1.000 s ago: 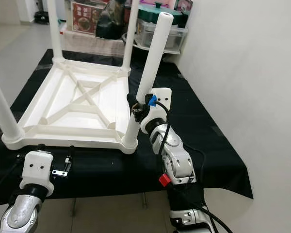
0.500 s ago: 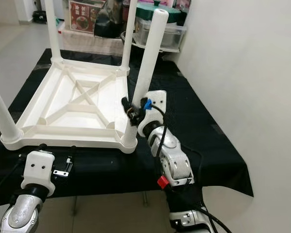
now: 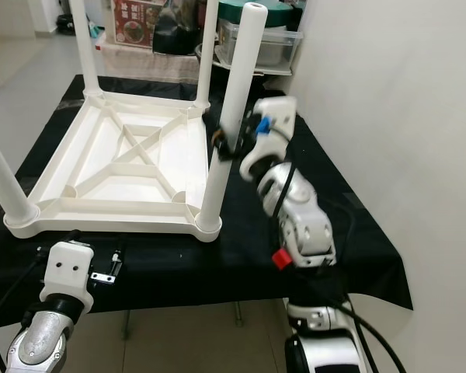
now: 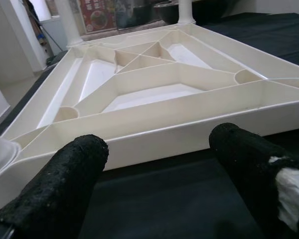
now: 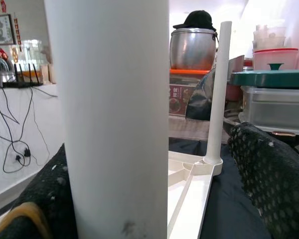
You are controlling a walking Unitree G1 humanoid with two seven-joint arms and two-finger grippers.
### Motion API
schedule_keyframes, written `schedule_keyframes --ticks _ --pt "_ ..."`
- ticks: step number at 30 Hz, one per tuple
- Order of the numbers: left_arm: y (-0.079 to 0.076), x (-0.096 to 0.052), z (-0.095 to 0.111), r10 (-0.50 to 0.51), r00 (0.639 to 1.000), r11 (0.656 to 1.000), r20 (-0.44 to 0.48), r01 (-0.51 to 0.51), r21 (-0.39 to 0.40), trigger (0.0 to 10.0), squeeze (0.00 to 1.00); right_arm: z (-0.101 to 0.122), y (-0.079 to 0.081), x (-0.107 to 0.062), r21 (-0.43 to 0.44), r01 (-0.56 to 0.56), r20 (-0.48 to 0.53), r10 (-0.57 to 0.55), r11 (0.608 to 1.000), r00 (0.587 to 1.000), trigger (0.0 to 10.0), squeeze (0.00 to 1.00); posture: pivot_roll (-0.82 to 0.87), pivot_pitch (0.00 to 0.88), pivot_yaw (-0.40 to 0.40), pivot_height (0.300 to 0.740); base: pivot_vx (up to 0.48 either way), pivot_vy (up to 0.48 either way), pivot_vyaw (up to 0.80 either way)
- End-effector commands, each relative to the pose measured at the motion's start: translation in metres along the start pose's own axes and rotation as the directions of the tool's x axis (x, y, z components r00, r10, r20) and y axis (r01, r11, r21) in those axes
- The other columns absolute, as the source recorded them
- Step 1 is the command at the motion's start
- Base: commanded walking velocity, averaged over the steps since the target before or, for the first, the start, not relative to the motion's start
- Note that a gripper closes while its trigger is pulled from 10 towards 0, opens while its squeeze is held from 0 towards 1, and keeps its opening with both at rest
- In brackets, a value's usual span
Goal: Building children table
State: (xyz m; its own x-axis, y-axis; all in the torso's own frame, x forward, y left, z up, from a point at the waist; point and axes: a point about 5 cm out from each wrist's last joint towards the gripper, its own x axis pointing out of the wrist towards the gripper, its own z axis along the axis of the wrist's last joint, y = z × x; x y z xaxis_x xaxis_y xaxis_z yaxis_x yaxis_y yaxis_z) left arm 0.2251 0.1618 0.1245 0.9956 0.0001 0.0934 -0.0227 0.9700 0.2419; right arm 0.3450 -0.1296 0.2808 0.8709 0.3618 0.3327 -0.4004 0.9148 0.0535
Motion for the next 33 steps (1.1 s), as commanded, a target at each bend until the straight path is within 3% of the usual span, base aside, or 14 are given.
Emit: schedule_keyframes --ticks 1,2,3,4,9,13,20,24,33 --pt "-0.003 0.0 -0.004 -0.009 1.0 1.0 -0.009 0.009 -0.003 10.0 0.0 0.007 -0.011 0.001 0.003 0.022 -0.005 -0.021 1.0 1.0 10.0 1.0 0.08 0.0 -0.137 0.74 0.0 0.0 0.0" --pt "-0.003 0.0 -0.004 -0.009 1.0 1.0 -0.009 0.009 -0.003 10.0 0.0 0.007 -0.011 0.001 0.003 0.022 -0.005 -0.021 1.0 1.0 10.0 1.0 0.08 0.0 -0.137 0.74 0.0 0.0 0.0" --pt "-0.003 0.0 -0.004 -0.009 1.0 1.0 -0.009 0.009 -0.003 10.0 0.0 0.012 -0.013 0.003 0.002 0.024 0.001 -0.024 1.0 1.0 10.0 0.25 0.08 0.0 -0.135 0.74 0.0 0.0 0.0" --pt "-0.003 0.0 -0.004 -0.009 1.0 1.0 -0.009 0.009 -0.003 10.0 0.0 0.018 -0.015 0.005 0.006 0.025 0.008 -0.025 1.0 1.0 10.0 0.0 0.08 0.0 -0.135 0.74 0.0 0.0 0.0" --pt "-0.003 0.0 -0.004 -0.009 1.0 1.0 -0.01 0.009 -0.003 10.0 0.0 0.035 -0.023 0.012 0.012 0.035 0.038 -0.036 0.999 0.999 10.0 0.0 0.08 0.0 -0.136 0.74 0.0 0.0 0.0" --pt "-0.003 0.0 -0.004 -0.008 1.0 1.0 -0.01 0.008 -0.001 10.0 0.0 0.064 -0.036 0.02 -0.008 0.051 0.086 -0.051 0.999 0.995 10.0 0.0 0.08 0.0 -0.137 0.74 0.0 0.0 0.0" --pt "-0.002 0.0 -0.004 -0.007 1.0 1.0 -0.01 0.007 0.0 10.0 0.0 0.075 -0.037 0.022 -0.016 0.039 0.102 -0.038 0.999 0.994 10.0 0.0 0.08 0.0 -0.136 0.74 0.0 0.0 0.0" --pt "-0.002 0.001 -0.004 -0.012 1.0 1.0 -0.01 0.012 0.003 10.0 0.0 0.078 -0.04 0.023 -0.032 0.021 0.011 -0.021 0.999 1.0 10.0 0.0 0.08 0.0 -0.13 0.74 0.0 0.0 0.0" --pt "-0.003 0.002 -0.004 -0.014 1.0 1.0 -0.011 0.014 -0.001 10.0 0.0 0.088 -0.048 0.024 -0.025 0.024 -0.014 -0.024 0.999 1.0 10.0 0.0 0.07 0.0 -0.131 0.74 0.0 0.0 0.0"
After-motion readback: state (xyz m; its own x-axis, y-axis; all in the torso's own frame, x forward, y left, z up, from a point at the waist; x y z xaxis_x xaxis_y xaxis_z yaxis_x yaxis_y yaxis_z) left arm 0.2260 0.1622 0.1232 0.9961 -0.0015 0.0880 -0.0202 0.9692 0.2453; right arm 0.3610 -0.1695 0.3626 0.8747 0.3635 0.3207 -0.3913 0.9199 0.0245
